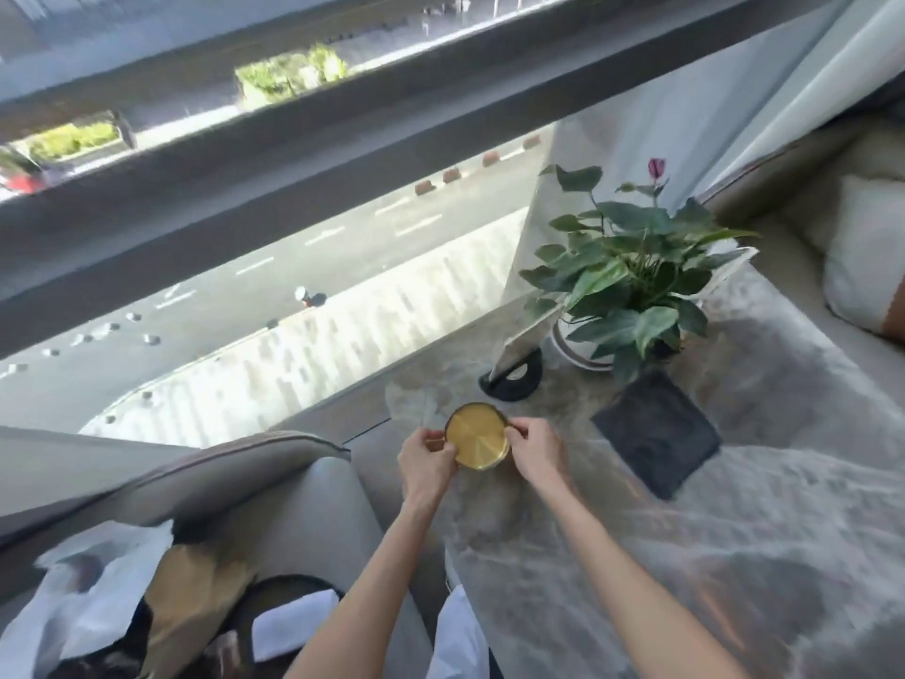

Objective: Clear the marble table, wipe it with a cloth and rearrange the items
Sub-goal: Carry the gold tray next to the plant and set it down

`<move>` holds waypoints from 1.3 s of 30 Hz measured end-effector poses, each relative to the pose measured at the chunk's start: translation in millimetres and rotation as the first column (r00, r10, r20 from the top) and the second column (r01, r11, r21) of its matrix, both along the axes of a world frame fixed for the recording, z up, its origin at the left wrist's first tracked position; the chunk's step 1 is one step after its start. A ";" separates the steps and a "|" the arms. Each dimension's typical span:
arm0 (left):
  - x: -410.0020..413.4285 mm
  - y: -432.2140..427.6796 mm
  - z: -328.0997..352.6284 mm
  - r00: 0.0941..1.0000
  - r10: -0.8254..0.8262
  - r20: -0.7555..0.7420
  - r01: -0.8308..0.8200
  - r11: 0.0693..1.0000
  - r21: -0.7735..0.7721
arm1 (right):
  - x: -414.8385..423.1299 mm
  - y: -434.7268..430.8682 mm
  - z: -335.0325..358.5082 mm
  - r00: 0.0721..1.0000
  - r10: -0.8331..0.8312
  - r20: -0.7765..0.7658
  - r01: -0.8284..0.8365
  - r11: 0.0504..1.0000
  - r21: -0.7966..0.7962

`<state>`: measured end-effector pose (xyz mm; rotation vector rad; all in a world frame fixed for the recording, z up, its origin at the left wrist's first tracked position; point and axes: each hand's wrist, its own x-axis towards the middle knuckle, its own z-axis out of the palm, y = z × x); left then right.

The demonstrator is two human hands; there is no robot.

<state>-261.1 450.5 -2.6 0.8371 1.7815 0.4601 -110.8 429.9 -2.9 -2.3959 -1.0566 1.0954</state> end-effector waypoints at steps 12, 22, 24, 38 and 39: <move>-10.0 26.6 -17.1 0.999 -0.014 -0.031 0.013 1.000 -0.010 | -10.6 28.5 -27.1 0.996 -0.088 -0.022 0.088 0.996 0.030; -27.4 24.6 -20.7 0.999 0.035 -0.026 -0.033 0.997 0.065 | -23.7 35.9 -29.2 0.993 -0.089 -0.074 0.092 0.995 0.048; -28.2 24.6 -20.9 0.999 0.028 -0.030 -0.026 0.997 0.068 | -23.7 37.0 -31.5 0.993 -0.092 -0.072 0.096 0.994 0.050; -30.1 22.7 -26.3 1.000 0.019 -0.014 -0.019 0.998 0.059 | -24.4 36.8 -39.1 0.987 -0.137 -0.087 0.142 0.988 0.059; -30.6 22.9 -26.6 1.000 0.017 -0.015 -0.017 0.998 0.061 | -24.7 36.9 -39.1 0.987 -0.137 -0.088 0.143 0.988 0.060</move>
